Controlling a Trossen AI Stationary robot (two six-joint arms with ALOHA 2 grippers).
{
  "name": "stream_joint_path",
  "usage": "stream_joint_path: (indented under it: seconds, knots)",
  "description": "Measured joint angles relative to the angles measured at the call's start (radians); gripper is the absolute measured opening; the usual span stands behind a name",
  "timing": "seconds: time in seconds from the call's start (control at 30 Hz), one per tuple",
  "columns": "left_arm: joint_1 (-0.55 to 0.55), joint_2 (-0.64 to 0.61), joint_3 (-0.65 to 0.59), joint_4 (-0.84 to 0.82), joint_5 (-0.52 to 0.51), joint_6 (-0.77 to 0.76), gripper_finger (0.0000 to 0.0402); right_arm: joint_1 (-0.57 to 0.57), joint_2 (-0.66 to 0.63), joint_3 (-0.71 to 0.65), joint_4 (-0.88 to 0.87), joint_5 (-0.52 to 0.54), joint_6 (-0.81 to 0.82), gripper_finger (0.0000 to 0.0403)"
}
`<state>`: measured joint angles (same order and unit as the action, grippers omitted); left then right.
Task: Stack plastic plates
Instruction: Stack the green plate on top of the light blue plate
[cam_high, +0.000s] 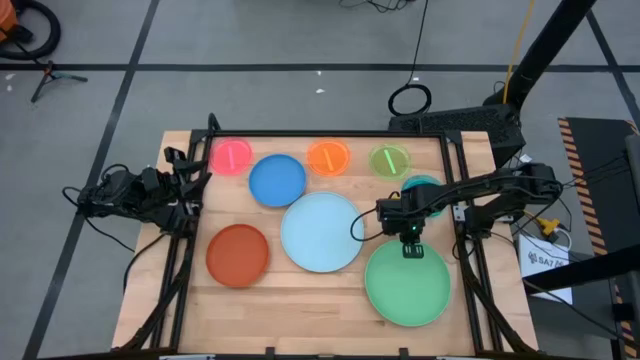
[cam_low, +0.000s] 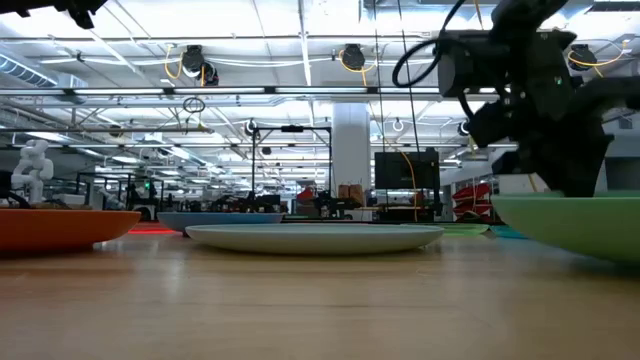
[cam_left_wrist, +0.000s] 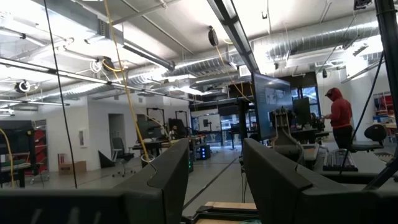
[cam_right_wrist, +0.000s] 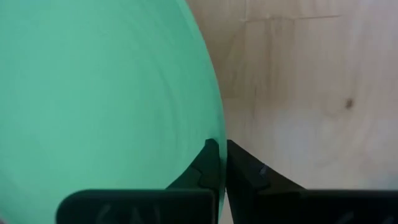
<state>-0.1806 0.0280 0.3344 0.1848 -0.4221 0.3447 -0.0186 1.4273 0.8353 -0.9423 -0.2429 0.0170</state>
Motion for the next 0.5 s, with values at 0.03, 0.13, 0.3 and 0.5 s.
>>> stream_joint_path:
  seconds: [0.03,0.13,0.3,0.5]
  knots:
    - [0.0,0.0,0.0,0.0,0.0,0.0,0.0159,-0.003,-0.003,0.016,-0.01,0.002,0.0,0.0003]
    - [0.0,0.0,0.0,0.003,0.0,-0.002,0.0159,-0.014,-0.015,0.059,-0.012,-0.005,0.012,0.0002]
    - [0.0,0.0,0.0,0.003,-0.001,-0.004,0.0159,-0.038,-0.014,0.152,0.004,-0.011,0.072,0.0002]
    - [0.0,0.0,0.0,0.007,-0.001,-0.002,0.0159,-0.092,-0.015,0.255,0.066,-0.077,0.158,0.0002]
